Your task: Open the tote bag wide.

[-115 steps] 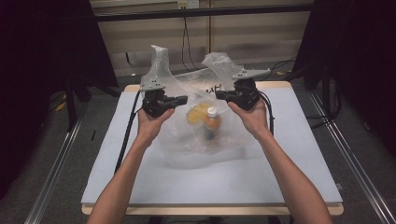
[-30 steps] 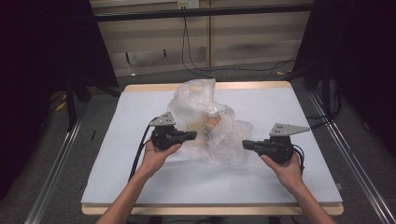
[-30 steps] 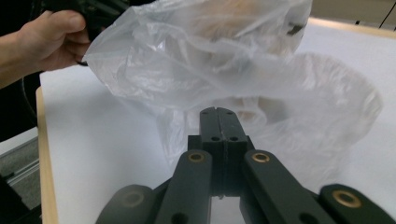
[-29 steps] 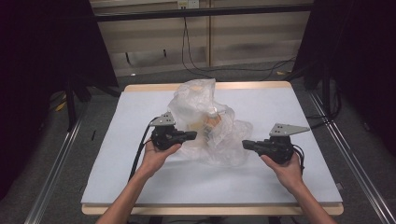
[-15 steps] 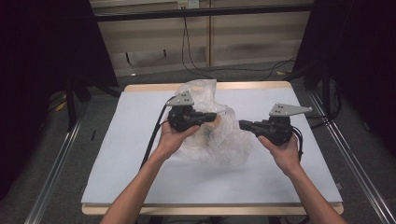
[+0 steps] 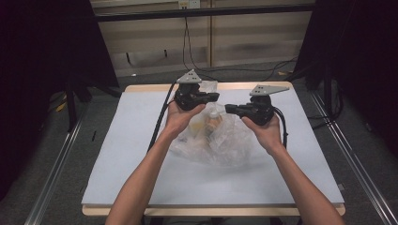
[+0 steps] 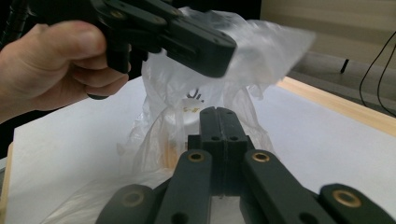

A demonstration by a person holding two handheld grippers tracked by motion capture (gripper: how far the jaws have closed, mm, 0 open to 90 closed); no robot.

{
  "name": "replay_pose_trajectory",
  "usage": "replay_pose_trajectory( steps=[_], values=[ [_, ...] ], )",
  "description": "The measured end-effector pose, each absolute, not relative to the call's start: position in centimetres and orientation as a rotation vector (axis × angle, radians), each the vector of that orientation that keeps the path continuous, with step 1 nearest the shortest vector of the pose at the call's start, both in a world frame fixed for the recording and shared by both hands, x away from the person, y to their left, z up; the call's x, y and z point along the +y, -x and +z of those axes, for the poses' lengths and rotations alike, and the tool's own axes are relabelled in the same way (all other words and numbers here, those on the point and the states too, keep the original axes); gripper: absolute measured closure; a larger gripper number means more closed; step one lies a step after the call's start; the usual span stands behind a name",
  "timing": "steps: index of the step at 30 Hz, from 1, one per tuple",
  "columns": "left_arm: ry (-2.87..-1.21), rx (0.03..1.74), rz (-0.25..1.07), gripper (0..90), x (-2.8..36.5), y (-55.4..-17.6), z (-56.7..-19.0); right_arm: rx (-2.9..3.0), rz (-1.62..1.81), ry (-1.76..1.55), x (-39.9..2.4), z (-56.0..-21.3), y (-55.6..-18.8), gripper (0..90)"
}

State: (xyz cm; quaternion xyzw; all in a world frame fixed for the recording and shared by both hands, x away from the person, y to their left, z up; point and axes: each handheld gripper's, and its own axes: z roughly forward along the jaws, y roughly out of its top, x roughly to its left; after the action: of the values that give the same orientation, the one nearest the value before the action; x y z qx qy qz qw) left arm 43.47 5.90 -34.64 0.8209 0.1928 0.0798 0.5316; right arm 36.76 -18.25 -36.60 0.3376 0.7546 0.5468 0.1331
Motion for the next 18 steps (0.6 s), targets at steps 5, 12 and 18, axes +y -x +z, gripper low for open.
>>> replay_pose_trajectory(
  steps=[5, 12, 18],
  values=[
    [-1.983, 0.505, 0.183, 90.0, 6.9, -43.7, -36.2, 2.237, 1.546, -0.987, -17.2, -38.0, -37.3, 90.0],
    [-2.089, 0.493, 0.193, 90.0, 7.9, -42.8, -37.9, 2.262, 1.483, -1.013, -17.2, -39.3, -37.5, 90.0],
    [-2.186, 0.494, 0.242, 90.0, 8.5, -42.3, -39.6, 2.279, 1.443, -1.027, -17.4, -40.4, -37.5, 90.0]
  ],
)
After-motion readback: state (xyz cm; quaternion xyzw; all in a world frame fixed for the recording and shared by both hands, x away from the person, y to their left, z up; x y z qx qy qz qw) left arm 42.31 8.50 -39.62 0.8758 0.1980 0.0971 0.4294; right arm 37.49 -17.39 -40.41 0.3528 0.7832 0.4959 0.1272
